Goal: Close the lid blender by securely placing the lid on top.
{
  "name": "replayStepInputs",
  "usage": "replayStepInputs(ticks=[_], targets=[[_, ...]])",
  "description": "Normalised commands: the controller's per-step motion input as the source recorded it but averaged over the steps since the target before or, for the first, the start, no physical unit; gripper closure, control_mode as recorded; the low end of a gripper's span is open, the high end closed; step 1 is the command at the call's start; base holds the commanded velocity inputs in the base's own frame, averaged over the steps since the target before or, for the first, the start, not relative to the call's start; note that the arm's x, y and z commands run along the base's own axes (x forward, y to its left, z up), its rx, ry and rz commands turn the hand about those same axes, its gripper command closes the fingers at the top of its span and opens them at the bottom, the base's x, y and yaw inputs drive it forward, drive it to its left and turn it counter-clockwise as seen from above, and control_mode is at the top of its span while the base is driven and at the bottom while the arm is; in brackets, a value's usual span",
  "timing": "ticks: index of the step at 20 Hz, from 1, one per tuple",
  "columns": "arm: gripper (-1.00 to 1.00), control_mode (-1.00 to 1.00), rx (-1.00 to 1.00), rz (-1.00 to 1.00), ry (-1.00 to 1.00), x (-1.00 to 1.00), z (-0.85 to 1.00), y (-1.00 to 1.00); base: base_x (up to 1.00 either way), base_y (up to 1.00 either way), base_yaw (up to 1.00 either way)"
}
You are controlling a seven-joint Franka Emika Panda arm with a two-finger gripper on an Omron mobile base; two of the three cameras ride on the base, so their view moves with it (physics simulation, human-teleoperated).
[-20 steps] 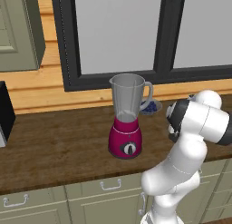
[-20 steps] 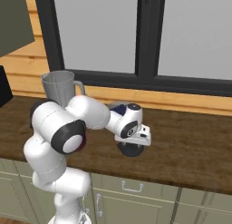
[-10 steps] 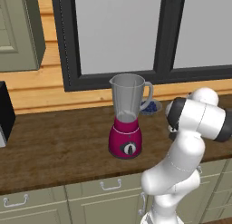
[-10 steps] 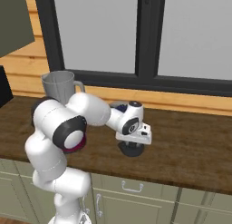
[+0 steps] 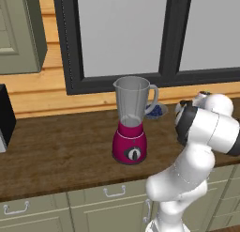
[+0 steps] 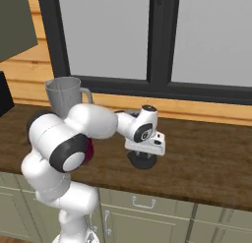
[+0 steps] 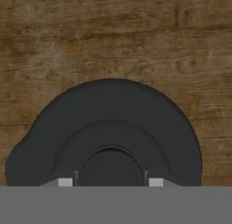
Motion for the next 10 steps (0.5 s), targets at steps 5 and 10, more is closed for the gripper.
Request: replayStepInputs(ticks=[5,10], targets=[[1.00,-1.00,0.03,0.02,-0.03,-0.72,1.00,0.16,0.00,0.00,0.00],[1.00,-1.00,0.00,0.00,-0.01,-0.42,1.00,0.44,0.00,0.00,0.00]])
